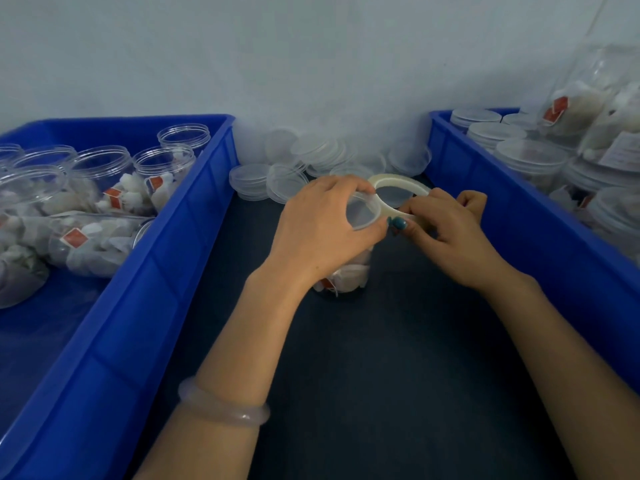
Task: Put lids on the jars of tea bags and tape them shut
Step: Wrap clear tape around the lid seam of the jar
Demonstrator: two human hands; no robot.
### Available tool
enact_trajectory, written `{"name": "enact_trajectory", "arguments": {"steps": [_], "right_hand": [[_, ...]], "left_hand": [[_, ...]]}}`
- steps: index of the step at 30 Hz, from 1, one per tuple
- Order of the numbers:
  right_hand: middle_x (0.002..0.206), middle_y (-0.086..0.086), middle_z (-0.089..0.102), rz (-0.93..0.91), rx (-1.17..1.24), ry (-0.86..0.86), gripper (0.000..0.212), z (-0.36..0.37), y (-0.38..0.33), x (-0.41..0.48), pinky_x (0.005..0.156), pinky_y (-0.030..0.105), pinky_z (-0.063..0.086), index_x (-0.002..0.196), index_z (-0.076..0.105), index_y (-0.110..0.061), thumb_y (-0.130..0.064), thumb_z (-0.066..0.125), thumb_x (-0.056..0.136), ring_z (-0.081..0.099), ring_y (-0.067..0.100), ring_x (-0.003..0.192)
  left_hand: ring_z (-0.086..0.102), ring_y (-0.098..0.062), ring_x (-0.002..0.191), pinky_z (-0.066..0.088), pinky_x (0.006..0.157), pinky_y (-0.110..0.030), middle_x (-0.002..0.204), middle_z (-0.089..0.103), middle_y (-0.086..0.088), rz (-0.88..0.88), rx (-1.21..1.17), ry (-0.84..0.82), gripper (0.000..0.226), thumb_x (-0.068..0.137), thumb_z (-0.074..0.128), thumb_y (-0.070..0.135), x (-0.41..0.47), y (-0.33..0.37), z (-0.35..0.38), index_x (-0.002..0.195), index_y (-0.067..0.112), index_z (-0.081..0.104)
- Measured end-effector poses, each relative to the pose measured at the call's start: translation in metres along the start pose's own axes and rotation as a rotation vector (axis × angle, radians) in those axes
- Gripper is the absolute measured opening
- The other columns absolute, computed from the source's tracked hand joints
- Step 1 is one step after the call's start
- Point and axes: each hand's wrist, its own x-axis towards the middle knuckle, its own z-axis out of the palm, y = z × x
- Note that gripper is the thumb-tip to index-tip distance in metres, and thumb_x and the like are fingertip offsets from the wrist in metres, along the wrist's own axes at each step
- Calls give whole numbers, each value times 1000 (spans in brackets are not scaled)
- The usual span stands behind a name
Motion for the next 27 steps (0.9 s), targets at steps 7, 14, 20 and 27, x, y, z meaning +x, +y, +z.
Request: {"name": "enact_trajectory", "arguments": {"steps": [7,14,20,27], "right_hand": [[67,-13,44,112,-207,194,50,7,-6,5,73,34,13,65,49,-24,-66,38,90,40,13,76],[70,-15,40,88,-169,207,43,18,-9,7,74,34,13,67,45,-26,-62,39,90,38,11,77],[71,-16,39,62,-146,208,34,19,-8,6,75,34,13,69,44,-31,-58,43,90,38,11,79],[73,-11,44,99,62,6,58,11,-3,5,73,34,14,93,70,-26,-70,32,88,37,3,82]], "left_hand": [[51,-2,122,38,94,-22,131,60,19,93,-89,-85,41,82,71,47,4,-4,-6,121,35,65],[47,1,127,37,106,-27,136,58,17,155,-198,-189,35,79,77,36,11,-7,-14,113,35,68],[42,-5,118,36,96,-25,123,45,13,135,-60,-251,42,72,75,63,17,-4,-14,106,43,62],[44,-7,104,31,87,-12,105,48,8,127,-123,-199,31,77,78,45,14,-4,-13,105,40,67]]}}
